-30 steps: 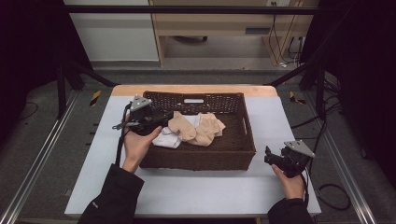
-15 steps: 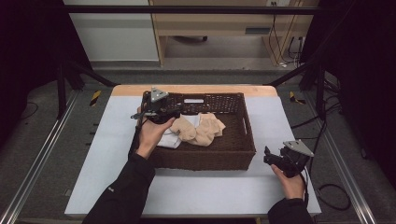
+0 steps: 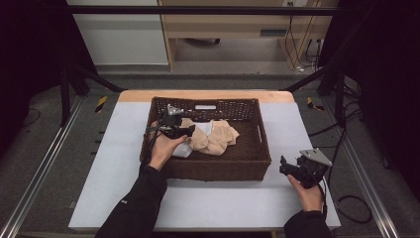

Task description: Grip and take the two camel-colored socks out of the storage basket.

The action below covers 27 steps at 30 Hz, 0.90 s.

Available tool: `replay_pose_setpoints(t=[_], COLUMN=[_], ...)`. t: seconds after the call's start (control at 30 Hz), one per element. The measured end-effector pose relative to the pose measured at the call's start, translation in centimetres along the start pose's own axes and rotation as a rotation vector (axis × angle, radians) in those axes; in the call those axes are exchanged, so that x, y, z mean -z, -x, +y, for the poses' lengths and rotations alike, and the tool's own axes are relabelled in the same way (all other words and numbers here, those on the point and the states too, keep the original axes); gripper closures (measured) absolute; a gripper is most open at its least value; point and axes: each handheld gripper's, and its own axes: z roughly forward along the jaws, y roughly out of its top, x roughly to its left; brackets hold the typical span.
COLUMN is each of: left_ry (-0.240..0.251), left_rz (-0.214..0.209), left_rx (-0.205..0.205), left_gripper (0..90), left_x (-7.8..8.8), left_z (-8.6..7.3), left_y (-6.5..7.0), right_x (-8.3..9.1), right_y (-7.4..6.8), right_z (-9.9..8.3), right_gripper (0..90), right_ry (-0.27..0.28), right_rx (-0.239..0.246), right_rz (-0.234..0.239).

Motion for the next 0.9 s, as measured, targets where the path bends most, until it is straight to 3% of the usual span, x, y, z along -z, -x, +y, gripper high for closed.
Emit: replay_pose_setpoints(t=[0.2,0.23,0.33,0.43,0.63,0.73,0.9], left_ry=[-0.047,-0.064,-0.081,-0.098,-0.116,-0.150,-0.201], left_rz=[0.005,0.029,0.043,0.063,0.045,0.048,0.050], left_rx=[-0.035,-0.066,-0.086,-0.138,-0.163,-0.161,-0.169], left_gripper=[40.3,40.3,40.1,38.8,37.5,39.1,51.5], left_x=[-0.5,-0.6,-0.7,-1.0,-1.4,-1.7,-2.0], left_z=[-0.6,-0.7,-0.8,-1.0,-1.2,-1.3,-1.4], left_y=[0.2,0.4,0.6,1.1,1.3,1.3,1.3], right_x=[0.0,0.0,0.0,-0.1,-0.1,-0.2,-0.2], right_y=[-0.2,-0.3,-0.3,-0.4,-0.4,-0.5,-0.4], right_z=[-0.1,-0.1,-0.1,-0.1,-0.2,-0.2,-0.2], right_gripper=[3.8,3.8,3.9,3.9,3.9,3.9,3.9], right_ry=[-0.008,-0.009,-0.006,-0.010,-0.015,-0.019,-0.018], right_rx=[0.008,0.008,0.013,0.016,0.019,0.023,0.022], right_rz=[0.004,0.005,0.008,0.006,0.003,0.003,0.004])
